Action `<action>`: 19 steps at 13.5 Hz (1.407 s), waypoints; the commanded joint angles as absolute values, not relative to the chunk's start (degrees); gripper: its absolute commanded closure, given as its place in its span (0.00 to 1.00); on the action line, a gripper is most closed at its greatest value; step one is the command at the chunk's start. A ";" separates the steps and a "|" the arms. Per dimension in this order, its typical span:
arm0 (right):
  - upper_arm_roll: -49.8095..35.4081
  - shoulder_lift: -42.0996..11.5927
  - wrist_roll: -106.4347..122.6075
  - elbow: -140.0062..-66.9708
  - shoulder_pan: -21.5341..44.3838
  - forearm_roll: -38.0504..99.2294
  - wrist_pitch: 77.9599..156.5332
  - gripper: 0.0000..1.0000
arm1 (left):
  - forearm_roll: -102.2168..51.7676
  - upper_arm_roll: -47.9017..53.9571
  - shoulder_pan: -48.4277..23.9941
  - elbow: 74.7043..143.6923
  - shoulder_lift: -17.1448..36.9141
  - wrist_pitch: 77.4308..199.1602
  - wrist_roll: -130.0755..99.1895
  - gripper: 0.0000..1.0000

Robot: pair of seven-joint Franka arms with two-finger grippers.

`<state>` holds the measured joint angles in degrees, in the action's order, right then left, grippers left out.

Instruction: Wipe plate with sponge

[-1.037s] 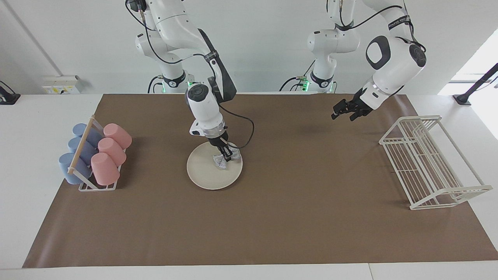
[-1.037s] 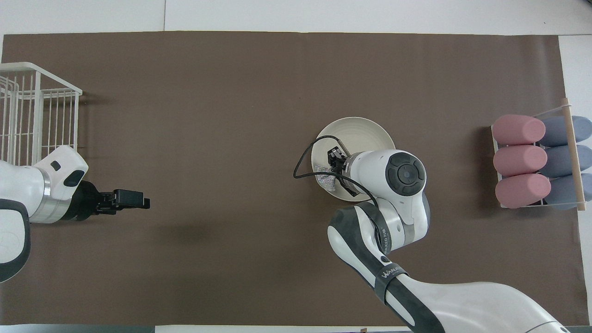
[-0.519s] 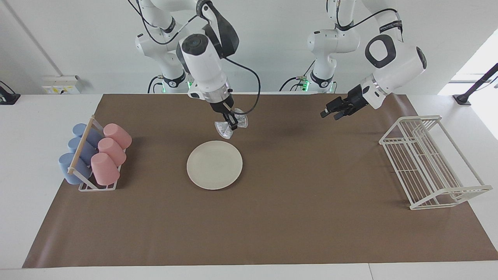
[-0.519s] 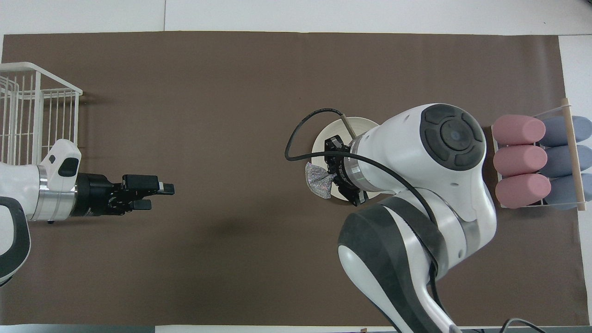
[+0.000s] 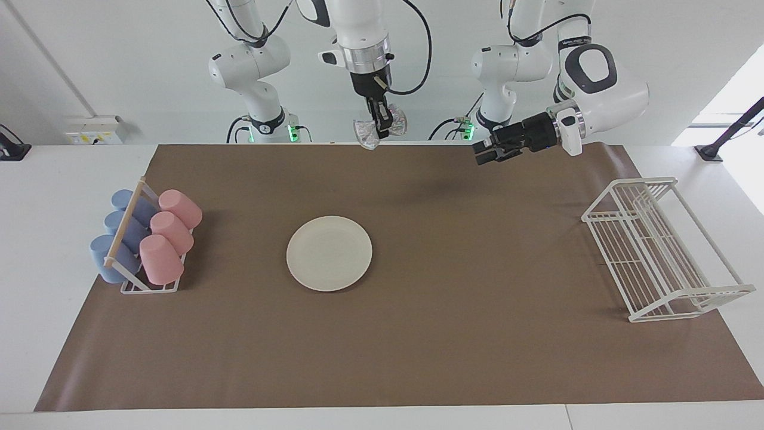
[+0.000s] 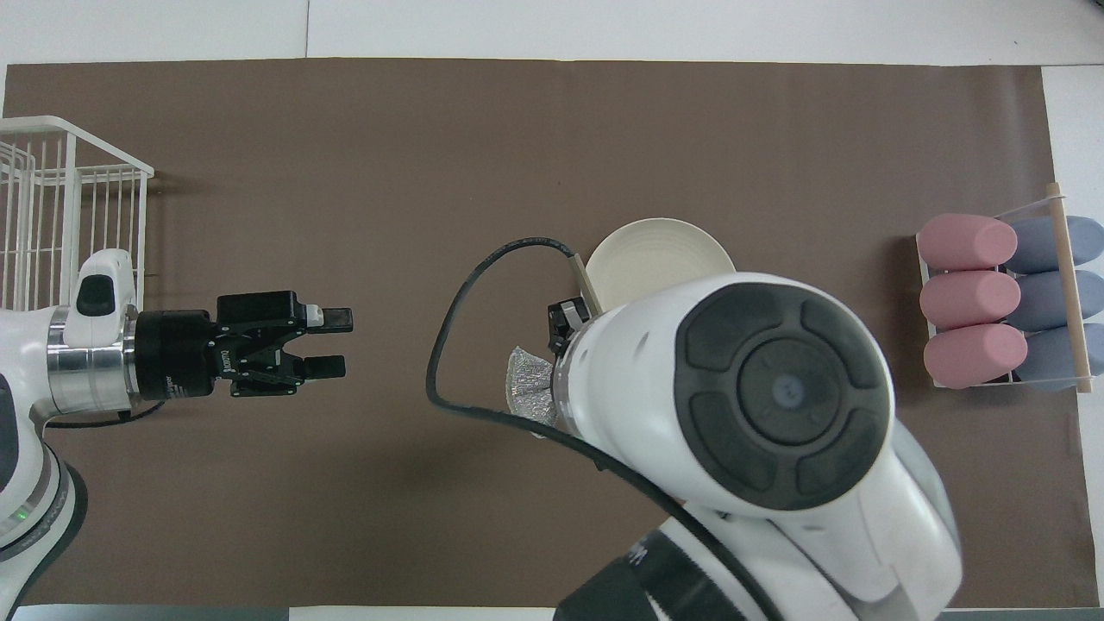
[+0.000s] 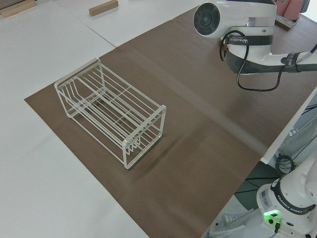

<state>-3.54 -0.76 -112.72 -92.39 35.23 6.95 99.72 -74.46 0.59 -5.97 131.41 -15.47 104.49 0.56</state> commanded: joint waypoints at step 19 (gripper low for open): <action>-3.78 -2.99 -120.85 -90.79 39.99 2.02 100.46 1.00 | -82.53 0.09 -18.09 136.49 -20.83 106.24 -9.13 0.71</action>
<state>-3.38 -2.39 -120.53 -91.79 40.58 3.19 100.34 -81.71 0.17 -16.26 134.95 -19.07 103.70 -6.84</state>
